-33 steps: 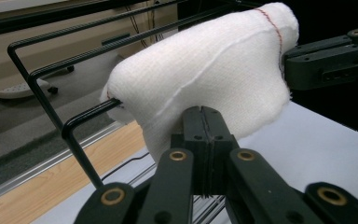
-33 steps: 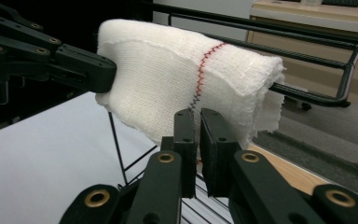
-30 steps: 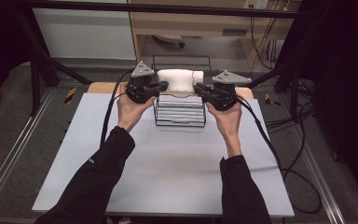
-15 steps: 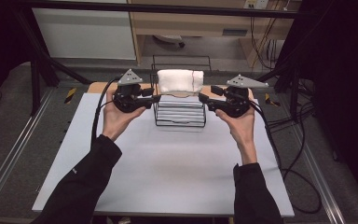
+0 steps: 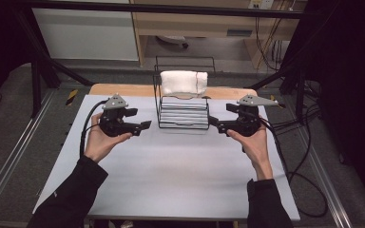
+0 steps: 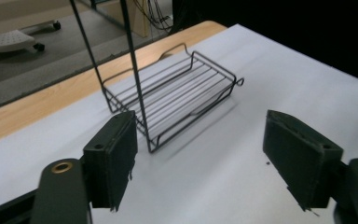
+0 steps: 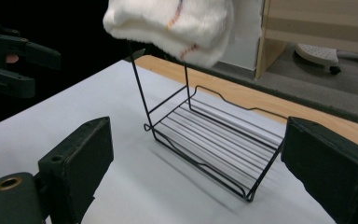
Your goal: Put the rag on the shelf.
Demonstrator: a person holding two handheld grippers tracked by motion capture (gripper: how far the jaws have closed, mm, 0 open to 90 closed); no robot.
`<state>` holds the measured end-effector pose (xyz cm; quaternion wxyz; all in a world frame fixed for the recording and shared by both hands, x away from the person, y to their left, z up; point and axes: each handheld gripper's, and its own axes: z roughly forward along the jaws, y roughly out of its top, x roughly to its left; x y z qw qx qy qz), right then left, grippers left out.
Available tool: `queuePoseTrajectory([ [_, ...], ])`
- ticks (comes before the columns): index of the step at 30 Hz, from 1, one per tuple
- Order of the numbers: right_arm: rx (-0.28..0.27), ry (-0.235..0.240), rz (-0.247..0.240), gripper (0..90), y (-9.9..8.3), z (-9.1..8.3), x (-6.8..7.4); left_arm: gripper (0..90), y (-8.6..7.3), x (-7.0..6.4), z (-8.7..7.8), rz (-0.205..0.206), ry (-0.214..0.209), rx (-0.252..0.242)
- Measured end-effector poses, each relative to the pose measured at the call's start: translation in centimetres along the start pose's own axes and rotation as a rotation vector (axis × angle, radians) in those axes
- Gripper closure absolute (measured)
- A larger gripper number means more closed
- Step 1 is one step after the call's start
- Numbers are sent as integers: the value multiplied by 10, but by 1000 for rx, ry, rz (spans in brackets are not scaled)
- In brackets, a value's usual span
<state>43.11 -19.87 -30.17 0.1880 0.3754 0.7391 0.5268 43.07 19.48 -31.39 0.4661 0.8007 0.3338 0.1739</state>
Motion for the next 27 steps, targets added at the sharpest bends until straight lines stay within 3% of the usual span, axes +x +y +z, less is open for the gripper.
queuePoseTrajectory([
  [10, 66, 12, 17, 49, -40, -2, -3, 120, -55, 5, -13, -33, 30, 42],
  [21, 155, 37, 33, 22, -96, -1, -1, 91, -113, 10, -27, -85, 41, 34],
  [27, 172, 41, 39, 21, -119, -9, -3, 83, -136, 13, -35, -95, 48, 37],
])
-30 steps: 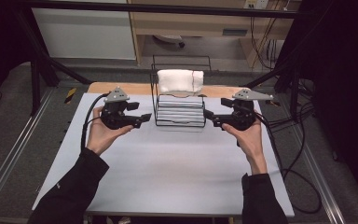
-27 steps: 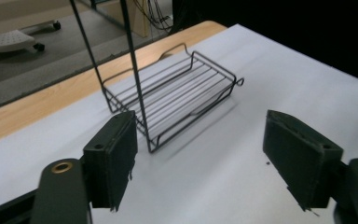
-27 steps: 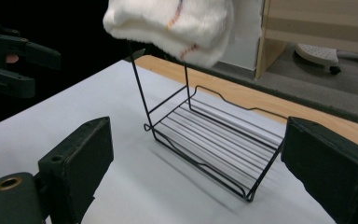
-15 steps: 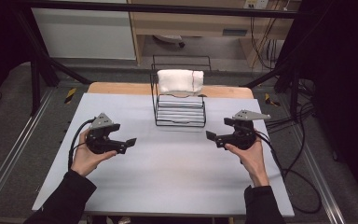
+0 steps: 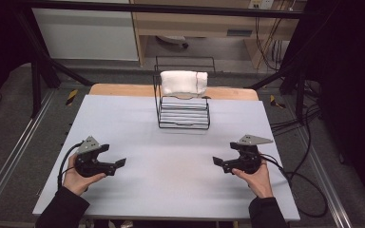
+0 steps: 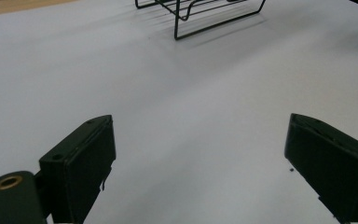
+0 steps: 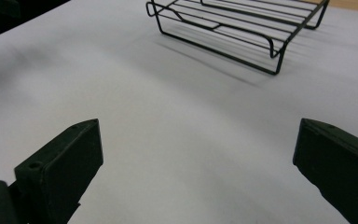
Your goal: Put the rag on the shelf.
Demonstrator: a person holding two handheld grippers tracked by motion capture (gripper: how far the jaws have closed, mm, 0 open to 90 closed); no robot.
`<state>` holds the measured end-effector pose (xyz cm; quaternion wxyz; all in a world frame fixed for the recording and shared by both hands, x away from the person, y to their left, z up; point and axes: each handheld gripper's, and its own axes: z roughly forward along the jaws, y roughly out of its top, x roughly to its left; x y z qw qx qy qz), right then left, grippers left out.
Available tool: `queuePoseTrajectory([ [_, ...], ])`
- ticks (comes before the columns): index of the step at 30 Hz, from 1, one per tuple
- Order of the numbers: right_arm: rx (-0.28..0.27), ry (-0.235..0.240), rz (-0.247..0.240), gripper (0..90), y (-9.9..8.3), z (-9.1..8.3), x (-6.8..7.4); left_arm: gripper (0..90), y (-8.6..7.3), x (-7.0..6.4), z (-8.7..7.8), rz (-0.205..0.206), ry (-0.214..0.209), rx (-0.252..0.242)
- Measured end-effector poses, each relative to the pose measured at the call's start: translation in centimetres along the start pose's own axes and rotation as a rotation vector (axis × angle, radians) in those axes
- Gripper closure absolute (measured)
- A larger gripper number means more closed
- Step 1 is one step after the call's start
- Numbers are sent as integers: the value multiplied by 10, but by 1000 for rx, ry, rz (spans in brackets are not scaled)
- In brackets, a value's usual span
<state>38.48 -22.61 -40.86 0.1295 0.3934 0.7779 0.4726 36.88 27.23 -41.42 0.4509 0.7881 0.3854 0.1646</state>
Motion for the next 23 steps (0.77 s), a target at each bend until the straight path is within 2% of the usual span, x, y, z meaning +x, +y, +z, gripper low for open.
queuePoseTrajectory([
  [5, 13, -1, 23, 18, -19, -5, -5, 73, -14, 4, -3, -14, 6, 14],
  [11, 35, -12, 53, 19, -39, -8, -11, 69, -22, 5, -3, 0, 5, 29],
  [23, 50, -14, 60, 16, -45, -9, -10, 67, -30, 7, -3, -7, 12, 42],
])
